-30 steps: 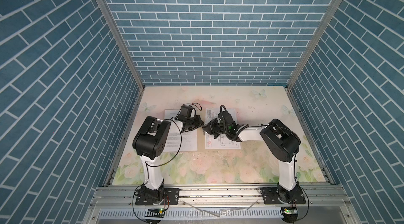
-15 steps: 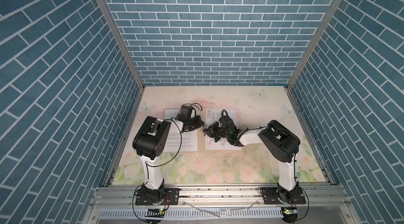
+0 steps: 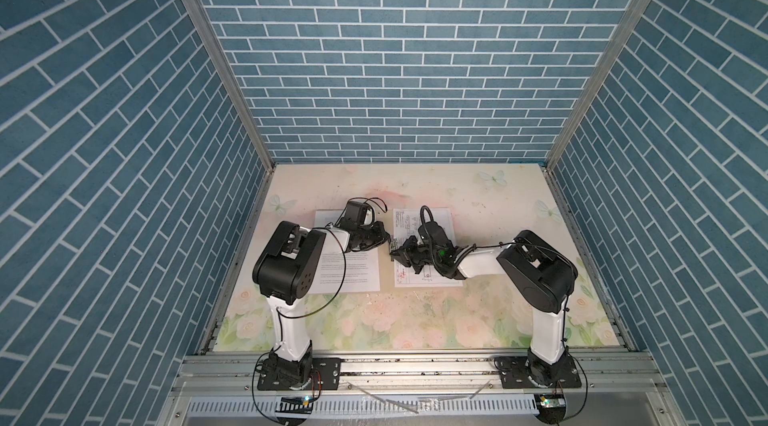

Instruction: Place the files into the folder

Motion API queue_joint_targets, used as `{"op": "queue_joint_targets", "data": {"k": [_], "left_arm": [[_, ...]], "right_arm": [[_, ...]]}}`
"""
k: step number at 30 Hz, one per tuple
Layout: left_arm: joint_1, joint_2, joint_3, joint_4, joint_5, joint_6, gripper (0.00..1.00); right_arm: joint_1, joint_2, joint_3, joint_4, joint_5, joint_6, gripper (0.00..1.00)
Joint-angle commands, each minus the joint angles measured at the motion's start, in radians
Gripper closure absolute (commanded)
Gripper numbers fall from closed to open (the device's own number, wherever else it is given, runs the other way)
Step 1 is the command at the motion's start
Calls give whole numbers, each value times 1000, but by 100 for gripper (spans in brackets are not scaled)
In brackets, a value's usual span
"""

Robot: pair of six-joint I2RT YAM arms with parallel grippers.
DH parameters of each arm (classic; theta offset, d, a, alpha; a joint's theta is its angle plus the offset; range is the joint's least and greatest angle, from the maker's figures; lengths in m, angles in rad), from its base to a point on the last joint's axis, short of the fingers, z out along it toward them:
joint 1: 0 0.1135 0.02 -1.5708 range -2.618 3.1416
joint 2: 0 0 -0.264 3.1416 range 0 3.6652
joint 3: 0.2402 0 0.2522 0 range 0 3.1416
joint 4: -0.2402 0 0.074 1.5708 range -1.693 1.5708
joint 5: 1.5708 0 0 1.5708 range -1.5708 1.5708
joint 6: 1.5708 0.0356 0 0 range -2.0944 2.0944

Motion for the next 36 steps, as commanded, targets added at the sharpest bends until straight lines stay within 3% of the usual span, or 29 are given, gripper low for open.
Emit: {"op": "queue_joint_targets", "data": {"k": [1, 8, 14, 25, 36], "left_arm": [[0, 29, 1, -116, -61, 39, 92], [-10, 45, 17, -126, -61, 35, 92], [-11, 51, 19, -116, -50, 23, 92], [-12, 53, 11, -99, -41, 10, 92], [-19, 36, -37, -35, -30, -52, 92]], "right_arm": [[-3, 10, -72, -263, 0, -113, 100], [-18, 33, -55, -449, 43, -266, 100], [-23, 70, -73, -525, 112, -324, 100], [-39, 75, -40, -672, 191, -354, 100], [-24, 107, -39, -679, 216, -360, 100]]}}
